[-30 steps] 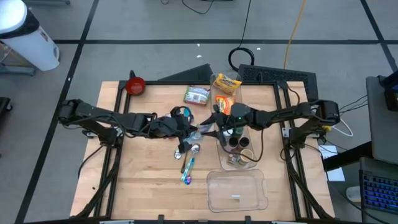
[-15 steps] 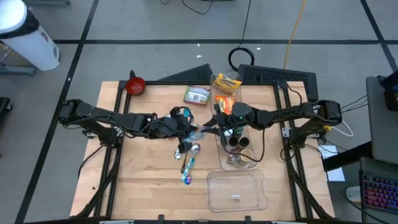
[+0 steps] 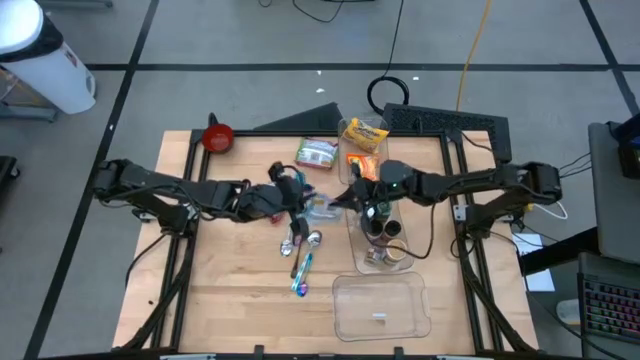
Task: Pick & Place Food Item
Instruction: Put the blue noodle pack into the top transparent bin
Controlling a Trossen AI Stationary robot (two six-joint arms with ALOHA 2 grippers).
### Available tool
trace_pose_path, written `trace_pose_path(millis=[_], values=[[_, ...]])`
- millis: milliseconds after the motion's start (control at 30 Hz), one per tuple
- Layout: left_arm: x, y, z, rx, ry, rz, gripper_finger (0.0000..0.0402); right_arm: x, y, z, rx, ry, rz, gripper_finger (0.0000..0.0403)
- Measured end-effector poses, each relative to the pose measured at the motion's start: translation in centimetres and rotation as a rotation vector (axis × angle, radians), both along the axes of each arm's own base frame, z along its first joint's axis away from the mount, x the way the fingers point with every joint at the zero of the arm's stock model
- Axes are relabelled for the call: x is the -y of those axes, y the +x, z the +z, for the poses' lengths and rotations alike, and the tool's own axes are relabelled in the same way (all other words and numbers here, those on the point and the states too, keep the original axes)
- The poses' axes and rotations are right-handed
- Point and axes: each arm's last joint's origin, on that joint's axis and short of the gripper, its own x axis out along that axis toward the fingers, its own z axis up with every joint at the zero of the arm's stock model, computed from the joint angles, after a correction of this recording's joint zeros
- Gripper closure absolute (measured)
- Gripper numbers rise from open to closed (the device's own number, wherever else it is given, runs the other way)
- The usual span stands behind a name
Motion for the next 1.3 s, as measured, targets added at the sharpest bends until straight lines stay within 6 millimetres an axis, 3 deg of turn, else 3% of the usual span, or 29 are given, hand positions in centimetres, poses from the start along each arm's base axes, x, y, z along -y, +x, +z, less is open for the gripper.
trace_pose_path(millis=[200,400,633,833,967,1300], values=[[-0.4,-1.0,1.3,0.048,0.027,0.066,0.029,2.0,-3.4,1.8,0.003,-0.006,-0.102,0.0402],[-0.4,-1.0,1.3,0.052,0.013,0.07,0.0284,5.1,-6.1,2.6,-0.007,-0.093,-0.383,0.0402],[-1.0,-0.8,1.2,0.054,0.012,0.088,0.0284,9.5,-6.9,3.6,-0.224,-0.171,-0.491,0.0403],[-1.3,-0.8,1.1,0.047,0.004,0.092,0.0284,14.5,-7.2,2.0,-0.341,-0.221,-0.511,0.0403],[-1.2,-0.8,1.0,0.042,-0.008,0.066,0.0284,16.7,-7.5,0.3,-0.421,-0.25,-0.508,0.0403],[-1.1,-0.8,1.0,0.042,-0.015,0.052,0.0284,18.1,-7.1,-2.3,-0.517,-0.252,-0.478,0.0403]])
